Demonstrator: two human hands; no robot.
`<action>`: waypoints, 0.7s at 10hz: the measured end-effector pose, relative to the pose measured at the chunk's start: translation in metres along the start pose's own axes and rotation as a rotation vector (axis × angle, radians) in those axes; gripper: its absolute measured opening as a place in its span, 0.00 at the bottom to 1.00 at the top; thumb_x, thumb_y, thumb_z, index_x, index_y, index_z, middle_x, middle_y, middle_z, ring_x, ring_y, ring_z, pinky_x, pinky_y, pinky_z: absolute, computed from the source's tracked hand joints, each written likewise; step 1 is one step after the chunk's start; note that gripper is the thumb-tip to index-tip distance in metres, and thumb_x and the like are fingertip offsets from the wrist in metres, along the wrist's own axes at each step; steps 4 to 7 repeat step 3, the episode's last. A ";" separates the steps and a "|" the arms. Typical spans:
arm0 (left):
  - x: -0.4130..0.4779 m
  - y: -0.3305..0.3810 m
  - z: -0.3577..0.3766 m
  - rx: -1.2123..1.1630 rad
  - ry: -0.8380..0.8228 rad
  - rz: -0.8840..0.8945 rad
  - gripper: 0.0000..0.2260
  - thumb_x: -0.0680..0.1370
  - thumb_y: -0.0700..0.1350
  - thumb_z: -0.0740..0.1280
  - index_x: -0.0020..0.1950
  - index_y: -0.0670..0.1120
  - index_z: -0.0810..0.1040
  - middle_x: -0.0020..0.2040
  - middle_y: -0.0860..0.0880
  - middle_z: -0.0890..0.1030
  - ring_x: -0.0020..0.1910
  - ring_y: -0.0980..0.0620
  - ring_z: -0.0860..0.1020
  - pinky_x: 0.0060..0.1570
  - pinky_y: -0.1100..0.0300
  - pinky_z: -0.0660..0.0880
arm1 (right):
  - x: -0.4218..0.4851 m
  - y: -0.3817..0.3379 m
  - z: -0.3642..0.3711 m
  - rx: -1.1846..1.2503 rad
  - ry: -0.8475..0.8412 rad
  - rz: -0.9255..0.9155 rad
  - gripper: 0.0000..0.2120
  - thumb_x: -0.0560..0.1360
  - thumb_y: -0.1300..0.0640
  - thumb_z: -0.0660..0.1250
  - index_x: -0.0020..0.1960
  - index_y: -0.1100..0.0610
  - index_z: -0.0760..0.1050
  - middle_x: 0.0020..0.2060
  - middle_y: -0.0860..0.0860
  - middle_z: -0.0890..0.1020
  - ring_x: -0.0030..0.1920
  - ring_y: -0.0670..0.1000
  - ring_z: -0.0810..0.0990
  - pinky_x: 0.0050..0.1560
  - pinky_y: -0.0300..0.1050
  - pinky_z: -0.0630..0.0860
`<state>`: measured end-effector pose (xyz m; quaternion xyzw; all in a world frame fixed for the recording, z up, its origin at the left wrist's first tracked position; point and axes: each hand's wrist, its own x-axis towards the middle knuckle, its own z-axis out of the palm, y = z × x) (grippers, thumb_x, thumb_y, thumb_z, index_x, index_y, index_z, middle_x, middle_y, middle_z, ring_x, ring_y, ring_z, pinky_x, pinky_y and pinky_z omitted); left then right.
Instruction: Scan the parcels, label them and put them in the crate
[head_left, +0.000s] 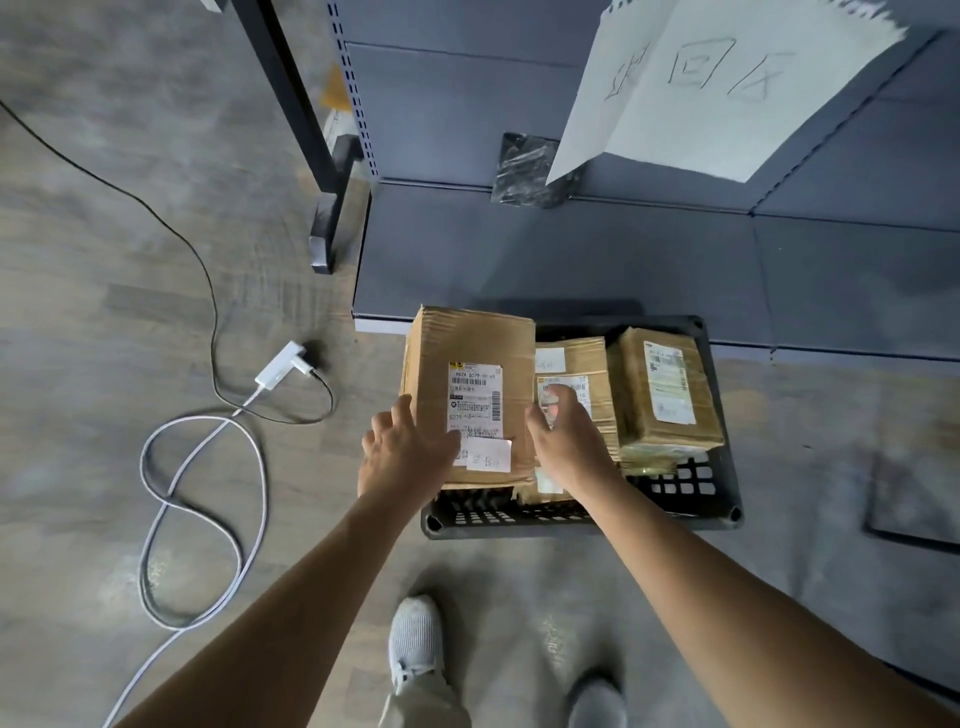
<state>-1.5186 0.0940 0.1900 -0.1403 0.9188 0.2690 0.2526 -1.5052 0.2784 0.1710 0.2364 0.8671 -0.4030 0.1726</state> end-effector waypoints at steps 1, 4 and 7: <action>-0.016 0.028 -0.028 0.023 0.031 0.064 0.33 0.74 0.60 0.64 0.75 0.51 0.55 0.69 0.44 0.65 0.68 0.41 0.65 0.63 0.44 0.67 | -0.018 -0.025 -0.032 0.021 -0.015 -0.010 0.27 0.81 0.43 0.60 0.75 0.54 0.60 0.71 0.56 0.70 0.66 0.55 0.74 0.58 0.43 0.72; -0.072 0.097 -0.112 0.080 0.125 0.264 0.37 0.73 0.66 0.64 0.76 0.53 0.52 0.72 0.45 0.63 0.70 0.41 0.63 0.63 0.43 0.68 | -0.084 -0.096 -0.127 0.023 -0.005 -0.141 0.35 0.78 0.36 0.60 0.78 0.50 0.55 0.76 0.50 0.63 0.74 0.52 0.66 0.69 0.49 0.65; -0.072 0.097 -0.112 0.080 0.125 0.264 0.37 0.73 0.66 0.64 0.76 0.53 0.52 0.72 0.45 0.63 0.70 0.41 0.63 0.63 0.43 0.68 | -0.084 -0.096 -0.127 0.023 -0.005 -0.141 0.35 0.78 0.36 0.60 0.78 0.50 0.55 0.76 0.50 0.63 0.74 0.52 0.66 0.69 0.49 0.65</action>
